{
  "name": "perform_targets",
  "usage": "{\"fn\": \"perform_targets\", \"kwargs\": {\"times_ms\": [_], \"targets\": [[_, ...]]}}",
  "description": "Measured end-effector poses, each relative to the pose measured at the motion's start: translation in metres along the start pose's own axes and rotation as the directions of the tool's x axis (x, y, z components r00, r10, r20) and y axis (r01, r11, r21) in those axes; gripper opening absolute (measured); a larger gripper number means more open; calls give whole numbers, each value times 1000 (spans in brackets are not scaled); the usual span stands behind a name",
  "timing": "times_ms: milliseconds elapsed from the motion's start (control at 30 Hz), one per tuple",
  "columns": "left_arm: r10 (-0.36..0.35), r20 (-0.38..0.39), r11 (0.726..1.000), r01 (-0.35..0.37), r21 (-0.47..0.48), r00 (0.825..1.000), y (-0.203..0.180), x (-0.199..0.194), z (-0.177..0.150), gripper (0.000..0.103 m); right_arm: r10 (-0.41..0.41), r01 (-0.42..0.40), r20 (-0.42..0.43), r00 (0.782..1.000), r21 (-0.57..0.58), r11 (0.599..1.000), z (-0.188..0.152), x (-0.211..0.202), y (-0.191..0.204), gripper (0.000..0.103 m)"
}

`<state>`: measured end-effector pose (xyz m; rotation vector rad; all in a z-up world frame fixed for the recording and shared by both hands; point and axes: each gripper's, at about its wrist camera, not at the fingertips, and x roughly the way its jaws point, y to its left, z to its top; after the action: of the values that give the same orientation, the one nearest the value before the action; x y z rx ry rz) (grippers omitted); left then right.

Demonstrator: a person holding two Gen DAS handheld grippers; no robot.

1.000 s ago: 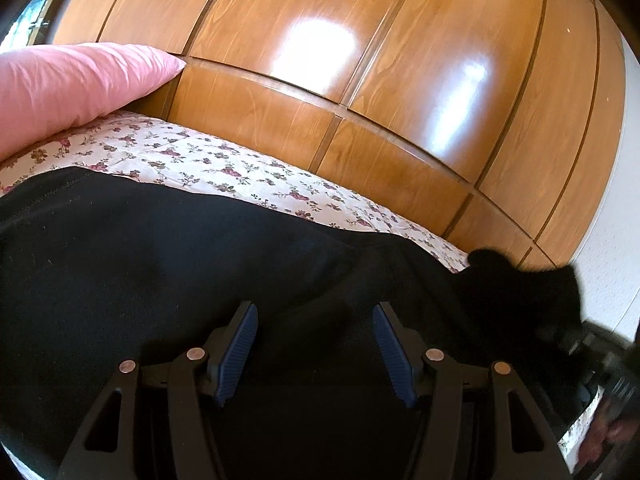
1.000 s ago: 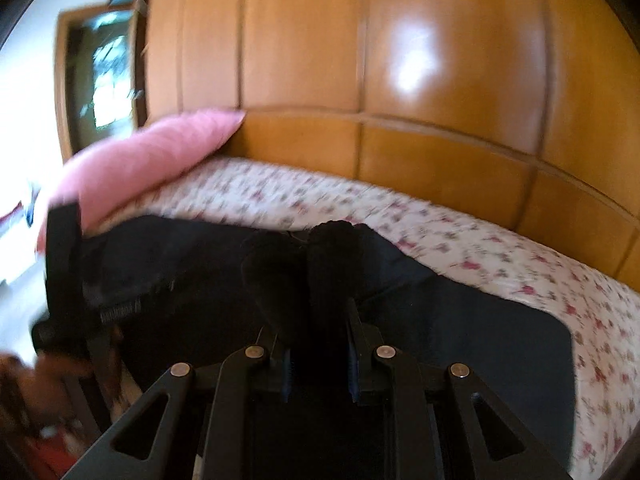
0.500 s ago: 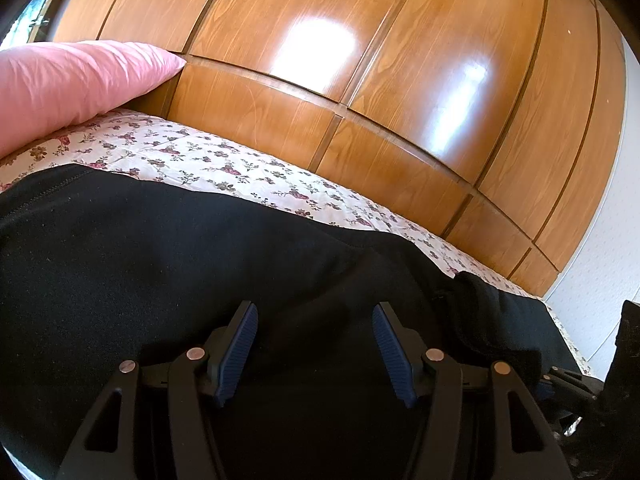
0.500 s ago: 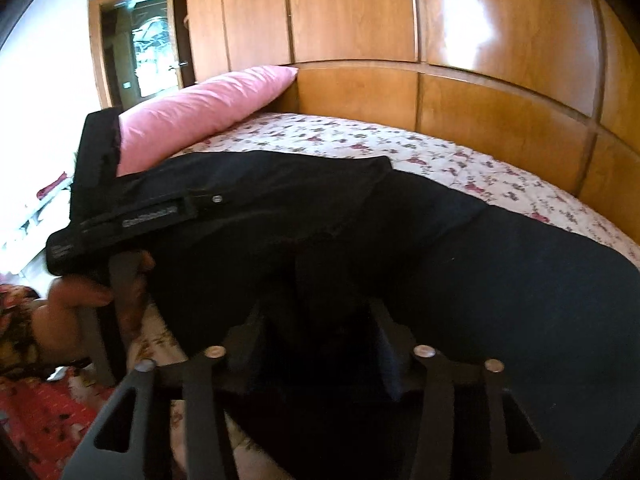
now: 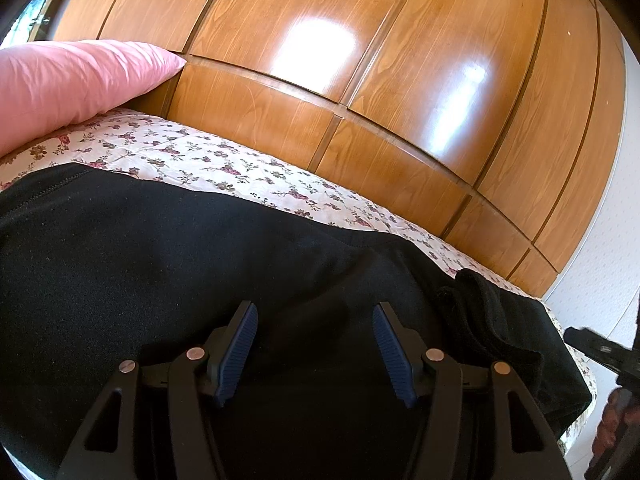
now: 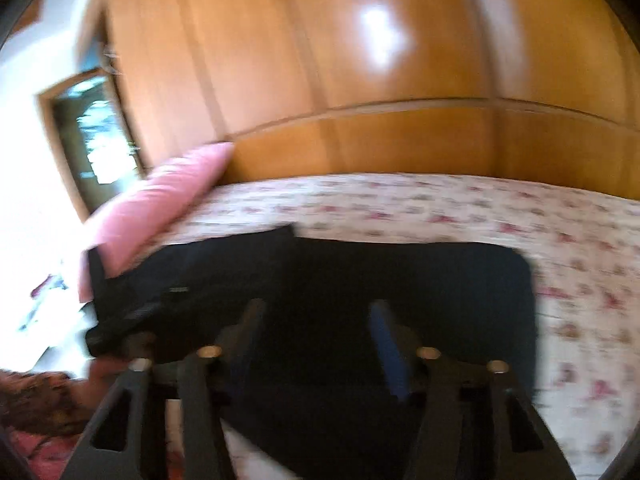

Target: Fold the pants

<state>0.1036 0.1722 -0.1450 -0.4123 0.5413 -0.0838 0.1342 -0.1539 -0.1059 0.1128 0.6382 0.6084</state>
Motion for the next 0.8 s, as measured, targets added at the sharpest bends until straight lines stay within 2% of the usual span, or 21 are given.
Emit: {"fn": "perform_targets", "kwargs": {"times_ms": [33, 100, 200, 367, 500, 667, 800], "targets": [[1, -1, 1000, -1, 1, 1000, 0, 0, 0, 61, -54, 55, -16, 998, 18, 998, 0, 2, -8, 35], [-1, 0, 1000, 1, 1, 1000, 0, 0, 0, 61, -163, 166, -45, 986, 69, 984, -4, 9, -25, 34], [3, -3, 1000, -3, 1, 1000, -1, 0, 0, 61, -144, 151, -87, 986, 84, 985, -13, 20, -29, 33], [65, -28, 997, -63, 50, 998, -8, -11, -1, 61, -110, 100, -100, 989, -105, 989, -29, 31, 14, 34], [136, 5, 990, -136, -35, 991, 4, -36, 9, 61, -91, 80, -95, 991, -122, 989, -32, 34, 22, 34], [267, 34, 949, -257, -185, 963, 35, -74, 23, 61, -65, 58, -78, 995, -81, 995, -37, 30, 13, 34], [366, 52, 882, -328, -338, 929, 73, -108, 26, 64, -63, 57, -73, 995, -79, 995, -39, 27, 13, 34]]}}
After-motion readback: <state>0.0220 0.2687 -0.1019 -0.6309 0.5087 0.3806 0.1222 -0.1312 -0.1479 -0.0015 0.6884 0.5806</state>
